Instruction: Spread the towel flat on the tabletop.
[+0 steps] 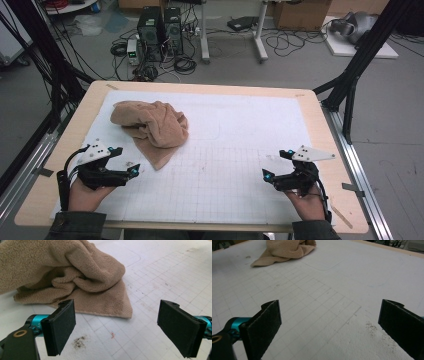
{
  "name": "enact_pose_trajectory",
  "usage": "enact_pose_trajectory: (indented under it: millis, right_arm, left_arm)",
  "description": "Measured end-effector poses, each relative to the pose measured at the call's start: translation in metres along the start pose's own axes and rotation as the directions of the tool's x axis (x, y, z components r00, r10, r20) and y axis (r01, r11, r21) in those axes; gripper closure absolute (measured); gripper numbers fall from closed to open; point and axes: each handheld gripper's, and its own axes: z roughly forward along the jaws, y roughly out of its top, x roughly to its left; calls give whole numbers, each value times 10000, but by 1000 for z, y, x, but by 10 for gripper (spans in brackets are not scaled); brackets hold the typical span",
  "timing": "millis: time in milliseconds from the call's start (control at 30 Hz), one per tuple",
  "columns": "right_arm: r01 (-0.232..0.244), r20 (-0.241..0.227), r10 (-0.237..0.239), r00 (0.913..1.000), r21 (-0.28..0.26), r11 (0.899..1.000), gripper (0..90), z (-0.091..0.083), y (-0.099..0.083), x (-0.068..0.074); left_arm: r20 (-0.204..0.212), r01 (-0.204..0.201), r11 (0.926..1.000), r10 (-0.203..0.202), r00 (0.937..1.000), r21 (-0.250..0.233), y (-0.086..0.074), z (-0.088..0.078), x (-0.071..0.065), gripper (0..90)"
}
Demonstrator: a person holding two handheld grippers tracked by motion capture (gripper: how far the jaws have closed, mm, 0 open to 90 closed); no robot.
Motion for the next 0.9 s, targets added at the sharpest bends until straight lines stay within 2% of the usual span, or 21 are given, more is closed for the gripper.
enact_pose_trajectory:
  millis: [333,667,900]
  right_arm:
    - [-31,13,31,10000,-77,10000,36,-5,-2,-3]
    - [-134,-53,134,9999,-29,9999,37,-1,-3,-4]
    - [107,-146,-108,9998,-73,9999,37,1,0,-1]
  left_arm:
    - [52,-92,10000,91,9999,37,10,-4,3,166]
    - [-63,-116,9999,116,9999,36,9,-12,4,166]
    - [-91,-118,9999,119,9999,37,12,-13,6,168]
